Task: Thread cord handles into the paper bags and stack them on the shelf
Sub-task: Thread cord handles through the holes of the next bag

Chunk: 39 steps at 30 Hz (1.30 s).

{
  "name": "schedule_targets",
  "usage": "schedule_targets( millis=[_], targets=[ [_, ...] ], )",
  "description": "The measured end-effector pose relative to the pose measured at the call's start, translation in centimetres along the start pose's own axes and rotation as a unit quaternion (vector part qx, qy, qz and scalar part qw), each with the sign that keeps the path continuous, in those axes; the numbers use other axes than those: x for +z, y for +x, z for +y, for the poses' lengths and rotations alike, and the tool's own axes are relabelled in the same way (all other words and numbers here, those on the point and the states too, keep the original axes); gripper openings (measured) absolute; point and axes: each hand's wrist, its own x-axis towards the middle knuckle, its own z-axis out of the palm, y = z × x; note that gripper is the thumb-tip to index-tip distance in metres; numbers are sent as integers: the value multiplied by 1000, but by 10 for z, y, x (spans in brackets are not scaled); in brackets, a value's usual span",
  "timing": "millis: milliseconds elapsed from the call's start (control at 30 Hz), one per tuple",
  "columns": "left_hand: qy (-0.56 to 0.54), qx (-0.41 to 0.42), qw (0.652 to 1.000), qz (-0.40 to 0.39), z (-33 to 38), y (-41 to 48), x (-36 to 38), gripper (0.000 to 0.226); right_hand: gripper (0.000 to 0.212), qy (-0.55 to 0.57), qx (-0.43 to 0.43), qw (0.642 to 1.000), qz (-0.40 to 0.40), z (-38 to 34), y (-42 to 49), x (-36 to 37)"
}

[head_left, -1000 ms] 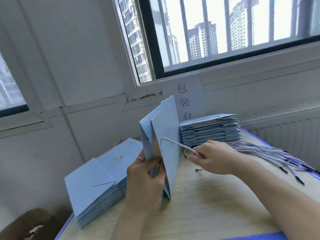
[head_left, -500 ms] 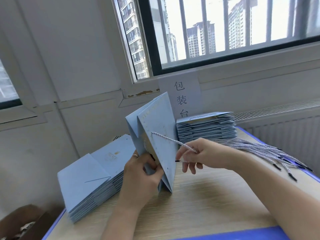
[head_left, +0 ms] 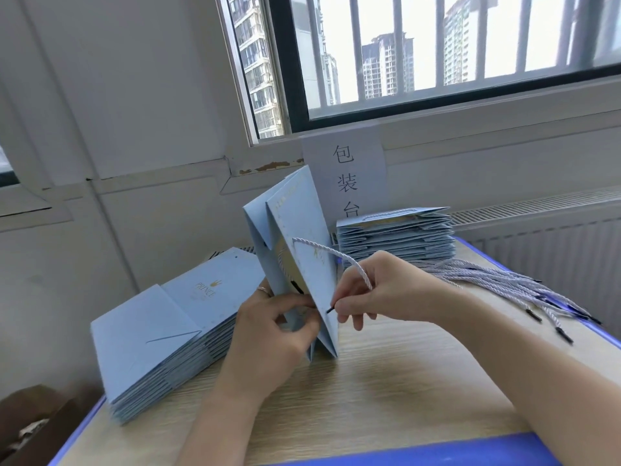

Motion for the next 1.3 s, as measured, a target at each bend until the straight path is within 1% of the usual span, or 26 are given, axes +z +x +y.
schedule_targets(
  millis=[133,300,433,500,633,700,733,767,867,933,1067,1167,1300],
  targets=[
    [9,8,1000,-16,2,0,2,40,7,-21,5,999,26,0,-1,1],
    [2,9,1000,-28,5,-1,6,37,9,-25,7,1000,10,-2,-2,2],
    [7,-14,999,-37,8,0,10,44,5,-17,6,1000,1,0,-3,2],
    [14,-19,999,-42,9,0,12,39,2,-18,9,1000,-15,1,-3,1],
    [17,-39,998,-47,8,1,16,25,4,-21,10,999,-27,3,-2,-1],
    [21,-41,998,-51,8,1,17,19,12,-40,5,999,-19,4,-2,-4],
    [26,-39,998,-52,8,1,17,18,21,-49,0,999,-6,5,-2,-6],
    [29,-35,998,-54,7,1,17,18,34,-44,-9,999,9,5,-2,-8],
    [36,-18,997,-61,5,-1,18,20,79,23,-41,998,45,3,-3,-12],
    [73,7,994,-77,4,-2,20,19,92,40,-61,995,60,3,-1,-9],
    [123,37,988,-86,5,-2,22,17,97,32,-86,993,77,1,1,-3],
    [125,29,989,-73,8,-4,18,15,95,24,-91,992,79,2,2,-3],
    [104,40,991,-69,11,-5,16,19,95,4,-94,992,85,2,2,-1]
  ],
)
